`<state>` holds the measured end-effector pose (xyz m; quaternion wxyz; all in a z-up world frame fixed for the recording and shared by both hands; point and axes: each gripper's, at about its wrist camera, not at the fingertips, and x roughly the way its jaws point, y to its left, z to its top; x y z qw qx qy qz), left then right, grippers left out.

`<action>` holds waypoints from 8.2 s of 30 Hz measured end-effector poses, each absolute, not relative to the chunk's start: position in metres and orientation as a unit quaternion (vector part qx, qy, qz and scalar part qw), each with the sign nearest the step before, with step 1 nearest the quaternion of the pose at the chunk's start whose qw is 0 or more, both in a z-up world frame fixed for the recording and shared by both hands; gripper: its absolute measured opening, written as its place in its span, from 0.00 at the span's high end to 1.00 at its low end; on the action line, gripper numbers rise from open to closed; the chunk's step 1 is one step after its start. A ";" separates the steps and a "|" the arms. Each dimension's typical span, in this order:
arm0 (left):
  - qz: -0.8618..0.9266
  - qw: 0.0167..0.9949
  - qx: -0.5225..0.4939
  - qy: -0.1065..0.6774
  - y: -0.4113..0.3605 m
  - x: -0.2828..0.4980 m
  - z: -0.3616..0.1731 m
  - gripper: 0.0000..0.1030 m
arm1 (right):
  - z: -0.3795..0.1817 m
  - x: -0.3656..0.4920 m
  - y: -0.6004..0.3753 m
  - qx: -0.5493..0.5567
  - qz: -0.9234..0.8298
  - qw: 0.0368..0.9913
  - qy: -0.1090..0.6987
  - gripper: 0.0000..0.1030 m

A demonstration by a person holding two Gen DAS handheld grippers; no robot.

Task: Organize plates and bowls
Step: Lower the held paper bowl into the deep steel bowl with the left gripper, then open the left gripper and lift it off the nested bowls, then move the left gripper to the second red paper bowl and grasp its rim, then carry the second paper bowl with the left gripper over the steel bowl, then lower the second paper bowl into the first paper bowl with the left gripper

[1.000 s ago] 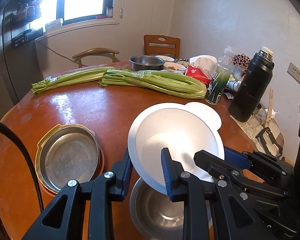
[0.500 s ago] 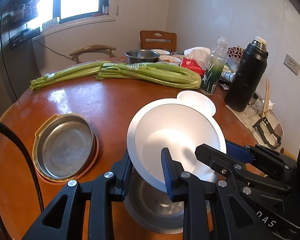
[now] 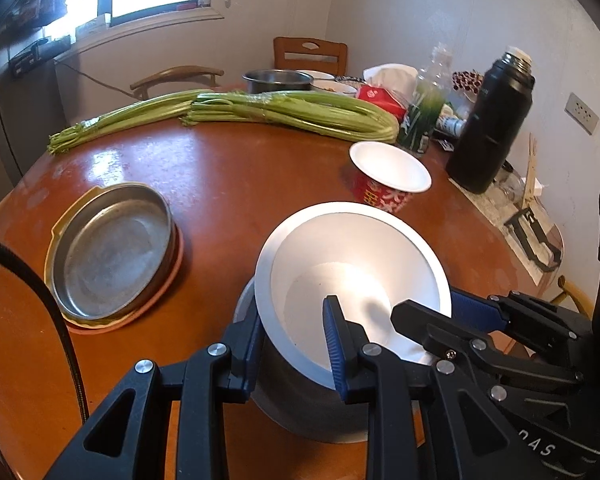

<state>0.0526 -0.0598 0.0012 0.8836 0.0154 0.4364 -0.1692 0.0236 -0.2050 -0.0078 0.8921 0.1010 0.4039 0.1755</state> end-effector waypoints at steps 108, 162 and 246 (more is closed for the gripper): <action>-0.177 0.892 0.042 0.414 -0.103 0.105 0.018 0.65 | -0.003 0.060 -0.261 0.098 0.114 0.910 0.386 0.52; -0.191 0.838 0.014 0.511 -0.145 0.238 -0.023 0.61 | -0.047 0.186 -0.266 0.038 0.106 0.876 0.468 0.51; -0.165 0.893 0.002 0.419 -0.065 0.073 0.046 0.61 | 0.027 0.035 -0.189 0.029 0.169 0.911 0.376 0.53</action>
